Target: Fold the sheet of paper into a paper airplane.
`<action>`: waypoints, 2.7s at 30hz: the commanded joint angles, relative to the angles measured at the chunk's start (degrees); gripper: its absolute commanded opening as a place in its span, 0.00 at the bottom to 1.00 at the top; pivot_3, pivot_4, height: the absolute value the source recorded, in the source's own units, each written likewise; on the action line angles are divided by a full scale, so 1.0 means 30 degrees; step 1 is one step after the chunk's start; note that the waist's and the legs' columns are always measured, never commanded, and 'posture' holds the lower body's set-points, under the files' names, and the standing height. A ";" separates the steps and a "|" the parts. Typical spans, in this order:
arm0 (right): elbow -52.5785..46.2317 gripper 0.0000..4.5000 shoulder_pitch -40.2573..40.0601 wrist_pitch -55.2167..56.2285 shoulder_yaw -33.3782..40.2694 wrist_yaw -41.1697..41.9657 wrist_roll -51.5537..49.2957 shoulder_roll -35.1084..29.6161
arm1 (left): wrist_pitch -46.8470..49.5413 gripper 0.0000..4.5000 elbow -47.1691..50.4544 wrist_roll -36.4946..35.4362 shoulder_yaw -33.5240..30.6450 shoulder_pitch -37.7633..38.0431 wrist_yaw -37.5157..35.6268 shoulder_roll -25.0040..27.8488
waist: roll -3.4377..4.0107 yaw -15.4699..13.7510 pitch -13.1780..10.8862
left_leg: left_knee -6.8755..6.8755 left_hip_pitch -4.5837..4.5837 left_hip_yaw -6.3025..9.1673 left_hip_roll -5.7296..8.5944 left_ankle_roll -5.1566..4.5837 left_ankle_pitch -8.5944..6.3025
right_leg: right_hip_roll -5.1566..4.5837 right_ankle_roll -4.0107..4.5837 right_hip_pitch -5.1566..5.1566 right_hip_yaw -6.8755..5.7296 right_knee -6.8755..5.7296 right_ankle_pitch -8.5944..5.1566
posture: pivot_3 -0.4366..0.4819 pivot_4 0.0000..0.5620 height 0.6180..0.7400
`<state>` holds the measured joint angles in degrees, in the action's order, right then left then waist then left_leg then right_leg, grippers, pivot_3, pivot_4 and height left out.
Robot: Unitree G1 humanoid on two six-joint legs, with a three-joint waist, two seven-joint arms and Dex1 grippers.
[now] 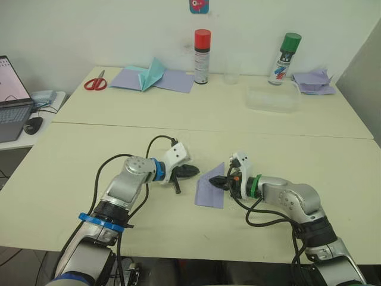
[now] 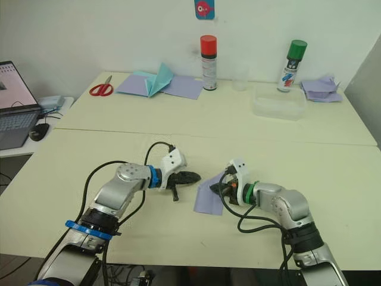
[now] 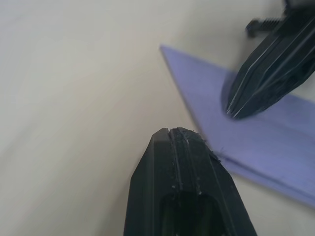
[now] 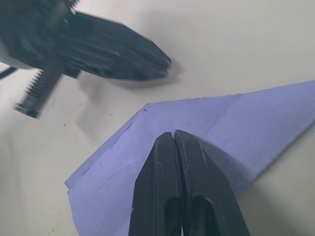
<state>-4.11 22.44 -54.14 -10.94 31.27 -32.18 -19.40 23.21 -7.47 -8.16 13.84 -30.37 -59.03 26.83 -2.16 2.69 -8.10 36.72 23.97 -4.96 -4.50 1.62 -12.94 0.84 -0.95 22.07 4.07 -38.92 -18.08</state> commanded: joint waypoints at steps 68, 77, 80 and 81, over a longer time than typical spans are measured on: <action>-0.4055 0.00 -0.4120 0.2606 -0.2675 0.6668 0.3046 -0.4709 | -0.5705 0.00 -0.5765 0.4257 0.4604 -0.0110 -0.1348 -0.0554 | 0.0059 -0.0353 0.0334 | 0.0023 -0.0183 0.0031 0.0036 -0.0024 -0.0014 | -0.0038 0.0082 -0.0214 -0.0009 0.0025 -0.0069 | 0.48 0.27 1.00; -0.3552 0.00 -0.3266 0.4474 0.0071 0.4023 0.2700 -0.2169 | -0.5080 0.00 -0.5785 0.2596 0.2974 -0.0609 -0.1519 -0.1064 | 0.0045 -0.0351 0.0270 | 0.0012 -0.0179 0.0037 0.0033 -0.0023 -0.0013 | -0.0041 0.0087 -0.0202 -0.0012 0.0028 -0.0080 | 0.48 0.27 1.00; -0.2426 0.00 -0.2900 0.5363 -0.0835 0.3127 0.4381 -0.1652 | -0.4684 0.00 -0.5776 0.1560 0.1944 -0.1120 -0.2072 -0.1103 | 0.0041 -0.0348 0.0193 | 0.0017 -0.0171 0.0031 0.0038 -0.0022 -0.0013 | -0.0040 0.0085 -0.0186 -0.0011 0.0021 -0.0080 | 0.48 0.27 1.00; -0.2091 0.00 -0.2852 0.5577 -0.1029 0.2893 0.4754 -0.1520 | -0.4691 0.00 -0.5807 0.1377 0.1728 -0.1286 -0.2210 -0.1073 | 0.0027 -0.0347 0.0179 | 0.0018 -0.0157 0.0031 0.0044 -0.0022 -0.0013 | -0.0035 0.0085 -0.0169 -0.0014 0.0021 -0.0080 | 0.48 0.27 1.00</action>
<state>-11.52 13.47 -39.30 -13.60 41.70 -20.15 -24.18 7.58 -22.96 -4.18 20.08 -33.70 -65.16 22.80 -2.08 1.65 -7.57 36.77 23.56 -4.87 -4.37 1.55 -12.98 0.74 -0.70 21.61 4.02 -38.86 -18.32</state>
